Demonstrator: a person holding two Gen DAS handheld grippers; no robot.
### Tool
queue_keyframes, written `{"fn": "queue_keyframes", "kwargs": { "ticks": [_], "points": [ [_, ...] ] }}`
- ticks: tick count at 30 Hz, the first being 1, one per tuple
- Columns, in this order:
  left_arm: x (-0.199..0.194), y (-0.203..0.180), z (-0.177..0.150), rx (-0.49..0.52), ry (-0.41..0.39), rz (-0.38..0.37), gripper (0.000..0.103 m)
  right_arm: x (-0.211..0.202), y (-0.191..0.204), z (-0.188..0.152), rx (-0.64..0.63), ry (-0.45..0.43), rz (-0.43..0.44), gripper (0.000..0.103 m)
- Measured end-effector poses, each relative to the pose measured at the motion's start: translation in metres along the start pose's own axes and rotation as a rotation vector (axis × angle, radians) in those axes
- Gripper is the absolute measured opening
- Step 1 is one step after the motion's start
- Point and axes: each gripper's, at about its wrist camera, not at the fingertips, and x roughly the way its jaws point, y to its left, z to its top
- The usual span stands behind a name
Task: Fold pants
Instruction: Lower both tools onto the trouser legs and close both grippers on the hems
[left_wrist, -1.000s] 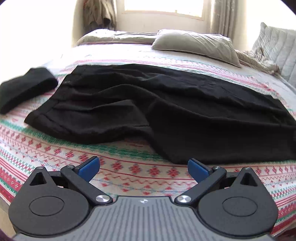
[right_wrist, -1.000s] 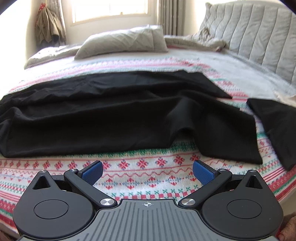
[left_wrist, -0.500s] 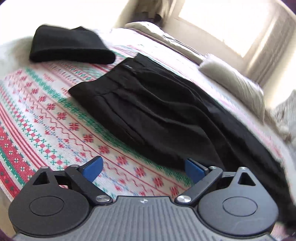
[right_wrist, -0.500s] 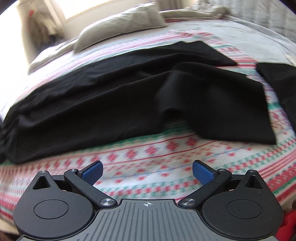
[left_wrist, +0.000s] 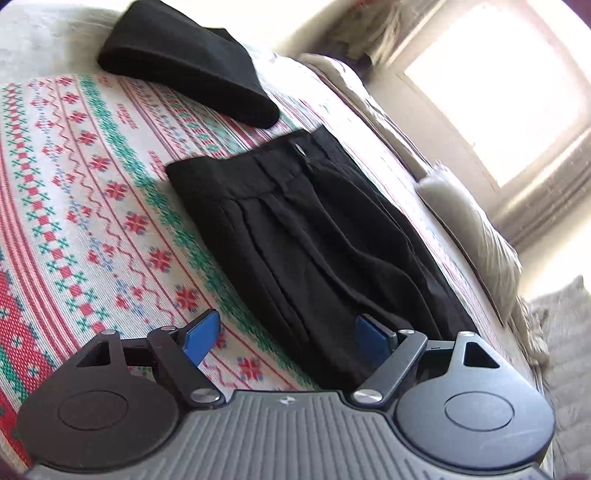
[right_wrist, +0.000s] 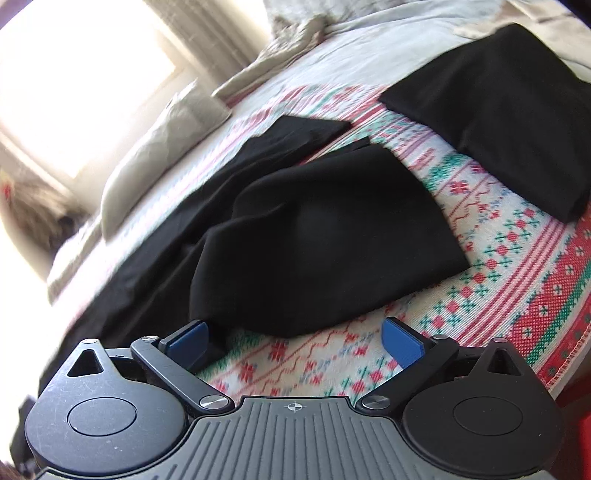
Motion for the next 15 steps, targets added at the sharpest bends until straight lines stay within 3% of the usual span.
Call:
{"fn": "queue_keyframes", "kwargs": {
  "ticks": [4, 6, 8, 9, 10, 11, 13, 15],
  "points": [
    [-0.001, -0.002, -0.001, 0.010, -0.059, 0.037, 0.079, 0.004, -0.009, 0.002, 0.079, -0.092, -0.029, 0.090],
    [0.001, -0.002, -0.001, 0.022, -0.069, 0.060, 0.063, 0.005, -0.010, 0.002, 0.080, -0.134, -0.064, 0.081],
    [0.005, -0.001, 0.001, 0.027, -0.059, 0.076, 0.031, 0.006, -0.011, 0.003, 0.073, -0.166, -0.110, 0.059],
    [0.007, 0.000, 0.002, 0.028, -0.050, 0.081, 0.023, 0.007, -0.012, 0.005, 0.070, -0.178, -0.125, 0.054],
    [0.008, 0.002, 0.002, 0.031, -0.043, 0.081, 0.016, 0.007, -0.014, 0.007, 0.070, -0.189, -0.137, 0.040],
    [0.007, 0.002, 0.002, 0.038, -0.043, 0.080, 0.013, 0.008, -0.017, 0.009, 0.072, -0.194, -0.147, 0.022],
    [0.006, 0.000, 0.006, 0.082, -0.058, 0.100, 0.013, 0.007, -0.027, 0.014, 0.085, -0.195, -0.158, 0.002],
    [-0.003, -0.004, 0.008, 0.140, -0.099, 0.136, 0.012, 0.001, -0.036, 0.018, 0.099, -0.214, -0.167, 0.001]
  ]
}}
